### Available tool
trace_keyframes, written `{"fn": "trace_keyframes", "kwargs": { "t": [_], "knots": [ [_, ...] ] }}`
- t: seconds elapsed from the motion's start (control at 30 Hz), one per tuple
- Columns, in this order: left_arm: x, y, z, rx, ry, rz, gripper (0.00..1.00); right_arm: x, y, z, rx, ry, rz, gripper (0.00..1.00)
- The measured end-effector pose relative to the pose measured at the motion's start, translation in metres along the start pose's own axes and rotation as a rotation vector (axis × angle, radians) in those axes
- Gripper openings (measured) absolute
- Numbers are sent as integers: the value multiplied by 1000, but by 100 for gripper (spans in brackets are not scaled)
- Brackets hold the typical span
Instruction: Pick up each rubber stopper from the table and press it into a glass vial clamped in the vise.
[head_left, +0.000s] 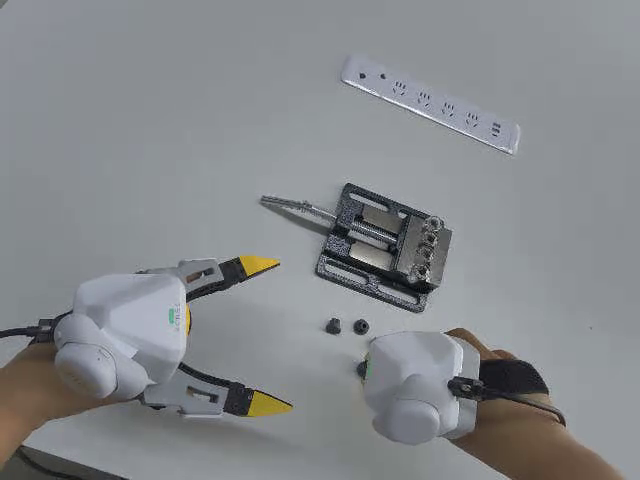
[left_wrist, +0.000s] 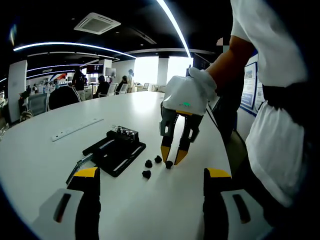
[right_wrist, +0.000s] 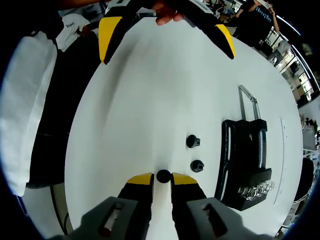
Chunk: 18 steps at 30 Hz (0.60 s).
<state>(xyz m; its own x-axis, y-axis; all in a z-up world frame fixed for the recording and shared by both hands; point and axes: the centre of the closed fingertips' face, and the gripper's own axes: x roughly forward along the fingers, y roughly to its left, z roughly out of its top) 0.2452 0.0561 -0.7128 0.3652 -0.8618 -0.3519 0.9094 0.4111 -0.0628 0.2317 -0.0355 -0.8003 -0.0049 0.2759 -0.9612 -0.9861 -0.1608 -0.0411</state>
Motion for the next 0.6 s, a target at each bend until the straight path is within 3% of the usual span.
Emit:
{"fn": "trace_keyframes", "kwargs": {
  "t": [0.6],
  "knots": [
    [0, 0, -5, -4, 1, 0, 83, 1, -3, -3, -12, 12, -11, 12]
  ]
}}
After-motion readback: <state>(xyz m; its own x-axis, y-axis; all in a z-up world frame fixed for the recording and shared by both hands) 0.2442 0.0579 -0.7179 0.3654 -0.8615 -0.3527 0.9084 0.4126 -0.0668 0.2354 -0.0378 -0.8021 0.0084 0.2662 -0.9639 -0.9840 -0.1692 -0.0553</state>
